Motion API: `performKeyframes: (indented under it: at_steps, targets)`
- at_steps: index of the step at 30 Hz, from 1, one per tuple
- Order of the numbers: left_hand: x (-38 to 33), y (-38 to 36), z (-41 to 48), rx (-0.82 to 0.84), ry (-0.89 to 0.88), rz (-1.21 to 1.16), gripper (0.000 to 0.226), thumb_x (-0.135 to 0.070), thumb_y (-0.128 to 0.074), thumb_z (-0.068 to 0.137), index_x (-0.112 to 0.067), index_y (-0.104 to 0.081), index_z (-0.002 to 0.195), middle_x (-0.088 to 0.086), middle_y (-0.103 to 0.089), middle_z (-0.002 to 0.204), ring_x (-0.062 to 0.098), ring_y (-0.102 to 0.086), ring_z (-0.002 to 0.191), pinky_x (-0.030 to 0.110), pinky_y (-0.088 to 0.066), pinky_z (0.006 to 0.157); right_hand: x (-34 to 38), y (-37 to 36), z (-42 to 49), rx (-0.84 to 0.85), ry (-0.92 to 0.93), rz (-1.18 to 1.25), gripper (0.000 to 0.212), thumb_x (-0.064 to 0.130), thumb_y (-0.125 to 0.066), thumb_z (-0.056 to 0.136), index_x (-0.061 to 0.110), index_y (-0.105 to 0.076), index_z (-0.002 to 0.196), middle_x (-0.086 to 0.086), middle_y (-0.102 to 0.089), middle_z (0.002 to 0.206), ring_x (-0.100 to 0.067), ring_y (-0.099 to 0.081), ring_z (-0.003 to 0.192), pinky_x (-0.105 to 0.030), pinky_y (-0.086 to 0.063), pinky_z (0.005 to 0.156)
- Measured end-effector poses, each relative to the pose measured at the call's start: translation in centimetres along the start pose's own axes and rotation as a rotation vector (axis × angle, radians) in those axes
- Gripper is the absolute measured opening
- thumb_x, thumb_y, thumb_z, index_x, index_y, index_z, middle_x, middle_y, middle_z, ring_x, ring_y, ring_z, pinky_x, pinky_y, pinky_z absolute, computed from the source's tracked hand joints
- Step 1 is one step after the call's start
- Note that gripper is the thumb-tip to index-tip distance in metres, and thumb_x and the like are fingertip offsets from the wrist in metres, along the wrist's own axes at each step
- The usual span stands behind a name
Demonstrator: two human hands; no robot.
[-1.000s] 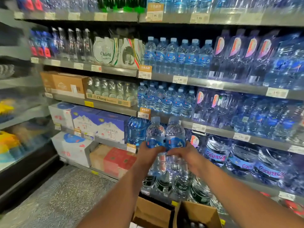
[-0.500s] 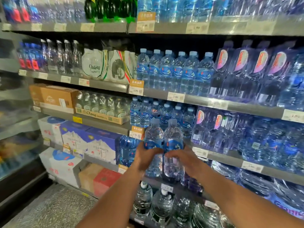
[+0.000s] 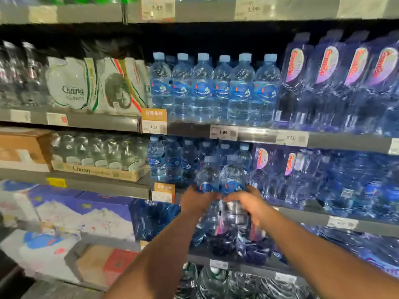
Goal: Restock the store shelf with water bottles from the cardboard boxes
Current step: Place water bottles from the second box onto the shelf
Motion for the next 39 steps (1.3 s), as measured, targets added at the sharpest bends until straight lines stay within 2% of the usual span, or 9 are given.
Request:
performKeyframes:
  at_steps: [5, 7, 9, 11, 13, 18, 26, 31, 39]
  targets:
    - [-1.2, -0.5, 6.2, 0.165, -0.073, 0.211, 0.067, -0.044, -0.086, 0.058, -0.012, -0.062, 0.112, 0.003, -0.069, 0.104, 0.025, -0.066, 0.095, 0.035, -0.055, 0.081, 0.4, -1.0, 3.7, -0.171, -0.007, 0.079, 0.113, 0.01, -0.086, 0.056, 0.008, -0.02, 0.148, -0.014, -0.039, 0.146, -0.031, -0.043, 0.128, -0.04, -0.039, 0.097]
    - [-1.6, -1.0, 7.8, 0.199, -0.086, 0.117, 0.061, -0.033, -0.089, 0.056, -0.012, -0.062, 0.107, -0.001, -0.069, 0.095, 0.023, -0.066, 0.095, 0.027, -0.053, 0.076, 0.7, -1.2, 4.7, -0.254, -0.019, 0.102, 0.106, 0.009, -0.088, 0.051, 0.007, -0.033, 0.142, -0.01, -0.053, 0.134, -0.028, -0.054, 0.113, -0.037, -0.044, 0.087]
    - [-2.0, -1.7, 8.9, 0.212, -0.129, 0.125, 0.055, -0.032, -0.089, 0.057, -0.015, -0.064, 0.103, -0.003, -0.07, 0.095, 0.021, -0.066, 0.098, 0.024, -0.05, 0.076, 1.0, -1.0, 5.3, -0.314, -0.005, 0.113, 0.085, 0.009, -0.089, 0.043, 0.014, -0.051, 0.119, 0.005, -0.067, 0.099, -0.014, -0.062, 0.084, -0.028, -0.045, 0.069]
    - [-2.6, -2.1, 9.7, 0.183, -0.162, 0.183, 0.06, -0.039, -0.088, 0.056, -0.017, -0.064, 0.106, -0.001, -0.07, 0.102, 0.022, -0.064, 0.099, 0.029, -0.05, 0.08, 1.3, -0.4, 6.0, -0.361, 0.026, 0.139, 0.068, 0.006, -0.089, 0.043, 0.021, -0.049, 0.096, 0.016, -0.064, 0.08, 0.001, -0.058, 0.066, -0.021, -0.042, 0.057]
    - [-3.0, -2.8, 10.2, 0.196, -0.157, 0.155, 0.06, -0.04, -0.088, 0.055, -0.02, -0.061, 0.104, -0.005, -0.068, 0.099, 0.021, -0.064, 0.098, 0.027, -0.047, 0.077, 1.8, 0.2, 6.5, -0.384, 0.056, 0.123, 0.064, 0.001, -0.088, 0.048, 0.02, -0.048, 0.094, 0.017, -0.065, 0.078, 0.002, -0.06, 0.064, -0.019, -0.044, 0.054]
    - [-3.6, -3.9, 10.7, 0.165, -0.215, 0.118, 0.057, -0.036, -0.088, 0.056, -0.02, -0.06, 0.103, -0.008, -0.067, 0.099, 0.014, -0.061, 0.088, 0.023, -0.043, 0.072, 2.8, 1.0, 7.7, -0.424, 0.108, 0.034, 0.073, -0.005, -0.087, 0.049, 0.002, -0.056, 0.114, -0.01, -0.067, 0.108, -0.025, -0.065, 0.096, -0.038, -0.053, 0.08]
    - [-2.6, -4.4, 12.2, 0.117, -0.243, 0.21, 0.07, -0.045, -0.085, 0.058, -0.015, -0.057, 0.115, 0.003, -0.067, 0.112, 0.025, -0.063, 0.102, 0.037, -0.052, 0.084, 2.9, 1.1, 9.0, -0.481, 0.168, -0.262, 0.06, 0.001, -0.089, 0.049, 0.013, -0.059, 0.1, -0.002, -0.068, 0.093, -0.022, -0.065, 0.086, -0.034, -0.054, 0.079]
    - [-2.2, -4.7, 12.1, 0.094, -0.273, 0.278, 0.078, -0.052, -0.082, 0.059, -0.017, -0.054, 0.123, -0.001, -0.064, 0.115, 0.024, -0.06, 0.105, 0.028, -0.045, 0.071, 1.1, 1.1, 9.8, -0.502, 0.127, -0.182, 0.065, -0.001, -0.088, 0.052, 0.012, -0.057, 0.107, -0.004, -0.067, 0.099, -0.021, -0.064, 0.085, -0.033, -0.055, 0.074]
    - [-1.9, -5.5, 12.0, 0.04, -0.321, 0.267, 0.074, -0.042, -0.086, 0.058, -0.014, -0.053, 0.118, 0.007, -0.057, 0.12, 0.026, -0.058, 0.103, 0.037, -0.05, 0.081, -0.2, 1.6, 11.3, -0.497, 0.13, -0.047, 0.068, -0.006, -0.084, 0.056, 0.007, -0.057, 0.118, -0.007, -0.068, 0.1, -0.025, -0.067, 0.089, -0.037, -0.056, 0.078]
Point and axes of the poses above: each hand's wrist, its own z-axis towards the middle knuckle, its own y-axis out of the back of the hand, x = y × z, the point moved 5 cm from there along z, towards the middle knuckle
